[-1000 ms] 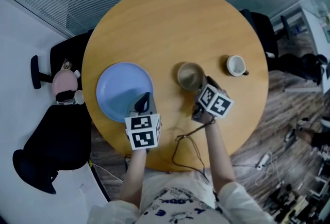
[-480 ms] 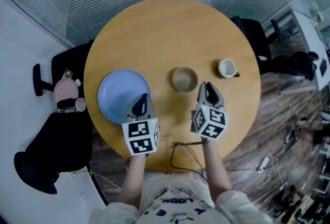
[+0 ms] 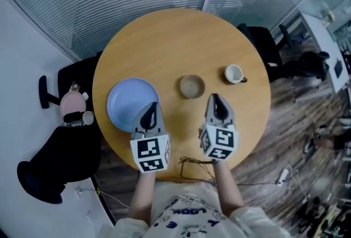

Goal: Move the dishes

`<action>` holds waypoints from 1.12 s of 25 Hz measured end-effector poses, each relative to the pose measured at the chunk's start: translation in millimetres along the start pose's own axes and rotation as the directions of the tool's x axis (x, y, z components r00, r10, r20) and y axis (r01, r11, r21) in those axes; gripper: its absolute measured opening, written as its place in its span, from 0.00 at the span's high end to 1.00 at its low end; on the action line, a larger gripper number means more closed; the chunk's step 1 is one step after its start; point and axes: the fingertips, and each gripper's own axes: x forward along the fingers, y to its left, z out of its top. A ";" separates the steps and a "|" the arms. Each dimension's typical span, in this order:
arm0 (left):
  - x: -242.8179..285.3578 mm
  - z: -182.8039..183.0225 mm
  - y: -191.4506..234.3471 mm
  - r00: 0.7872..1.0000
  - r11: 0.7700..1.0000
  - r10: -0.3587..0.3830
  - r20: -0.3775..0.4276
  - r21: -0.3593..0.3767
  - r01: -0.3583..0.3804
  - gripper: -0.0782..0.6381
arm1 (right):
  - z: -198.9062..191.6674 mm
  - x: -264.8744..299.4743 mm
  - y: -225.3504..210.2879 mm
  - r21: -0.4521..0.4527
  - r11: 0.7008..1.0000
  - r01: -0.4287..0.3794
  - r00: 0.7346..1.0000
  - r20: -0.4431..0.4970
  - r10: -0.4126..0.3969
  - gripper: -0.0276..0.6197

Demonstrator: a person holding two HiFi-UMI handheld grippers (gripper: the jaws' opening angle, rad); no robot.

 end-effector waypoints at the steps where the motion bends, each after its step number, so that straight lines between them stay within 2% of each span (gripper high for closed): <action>1: -3.8 2.6 -0.7 1.000 1.000 0.002 0.013 0.006 -0.002 0.89 | 3.4 -4.9 2.5 -0.013 1.000 -0.001 1.000 0.010 0.001 0.92; 5: -19.5 12.4 -4.3 0.998 1.000 0.005 0.063 0.021 -0.006 0.89 | 17.4 -23.9 14.2 -0.053 0.998 -0.018 0.998 0.052 0.020 0.93; 11: -37.4 24.1 -8.9 0.991 0.997 0.021 0.129 0.066 -0.029 0.89 | 28.5 -44.7 16.3 -0.063 0.998 -0.014 0.995 0.099 0.020 0.93; 15: -45.1 27.2 -10.8 0.988 0.997 0.021 0.152 0.074 -0.032 0.89 | 29.4 -53.5 13.6 -0.082 0.997 -0.009 0.993 0.116 0.018 0.94; 22: -53.9 31.6 -13.6 0.983 0.995 0.023 0.182 0.090 -0.040 0.89 | 28.2 -64.2 13.6 -0.054 0.998 -0.016 0.992 0.123 0.022 0.94; 28: -57.1 36.8 -19.6 0.981 0.995 0.019 0.191 0.092 -0.037 0.89 | 29.0 -69.6 8.5 -0.065 0.998 -0.013 0.993 0.118 0.021 0.94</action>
